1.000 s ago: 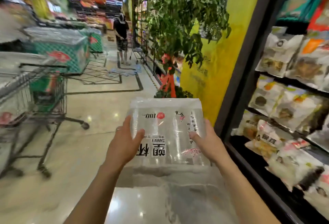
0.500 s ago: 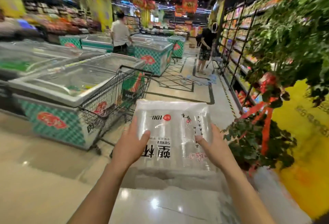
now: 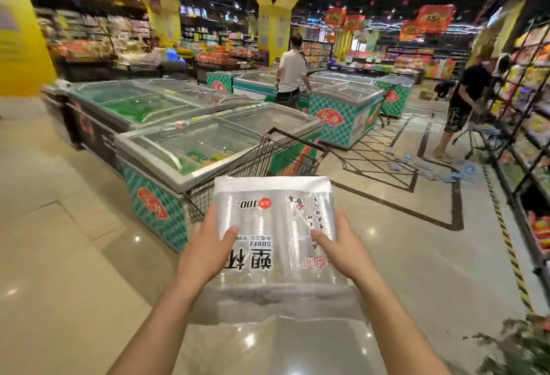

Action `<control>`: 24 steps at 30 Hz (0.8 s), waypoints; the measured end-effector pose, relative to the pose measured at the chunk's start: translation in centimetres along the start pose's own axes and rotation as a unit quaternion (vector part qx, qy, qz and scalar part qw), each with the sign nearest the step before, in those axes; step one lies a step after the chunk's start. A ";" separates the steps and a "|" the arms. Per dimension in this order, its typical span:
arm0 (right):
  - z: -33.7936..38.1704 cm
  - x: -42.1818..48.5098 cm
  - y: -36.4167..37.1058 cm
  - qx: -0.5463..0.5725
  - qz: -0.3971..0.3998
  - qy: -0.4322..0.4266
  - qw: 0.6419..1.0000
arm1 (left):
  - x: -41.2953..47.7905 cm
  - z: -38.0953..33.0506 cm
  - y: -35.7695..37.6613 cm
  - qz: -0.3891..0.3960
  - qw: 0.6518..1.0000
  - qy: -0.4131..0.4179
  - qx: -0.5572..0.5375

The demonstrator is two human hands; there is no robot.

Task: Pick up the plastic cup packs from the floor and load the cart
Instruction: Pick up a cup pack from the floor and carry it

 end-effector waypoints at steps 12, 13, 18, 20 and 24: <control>-0.9 25.6 2.5 -0.012 0.079 -0.023 0.997 | 21.2 5.5 0.9 -0.050 0.996 -0.071 -0.021; -0.8 28.1 2.8 -0.013 0.076 -0.026 0.997 | 23.6 6.1 0.8 -0.053 0.996 -0.075 -0.022; 0.5 41.4 4.5 -0.024 0.097 -0.030 0.995 | 35.3 9.2 -0.6 -0.066 0.993 -0.095 -0.028; 1.2 45.9 5.1 -0.026 0.103 -0.040 0.994 | 39.3 10.5 -1.3 -0.069 0.991 -0.108 -0.031; 2.2 53.3 6.7 -0.032 0.124 -0.040 0.991 | 45.6 12.7 -2.5 -0.071 0.988 -0.137 -0.027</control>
Point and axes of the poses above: each hand's wrist, its own x-axis towards the middle knuckle, its own y-axis out of the palm, z = x × y, the point moved 7 cm from there along x, towards the middle knuckle, and after that the axes turned 13 degrees about z, right-handed, at the moved point
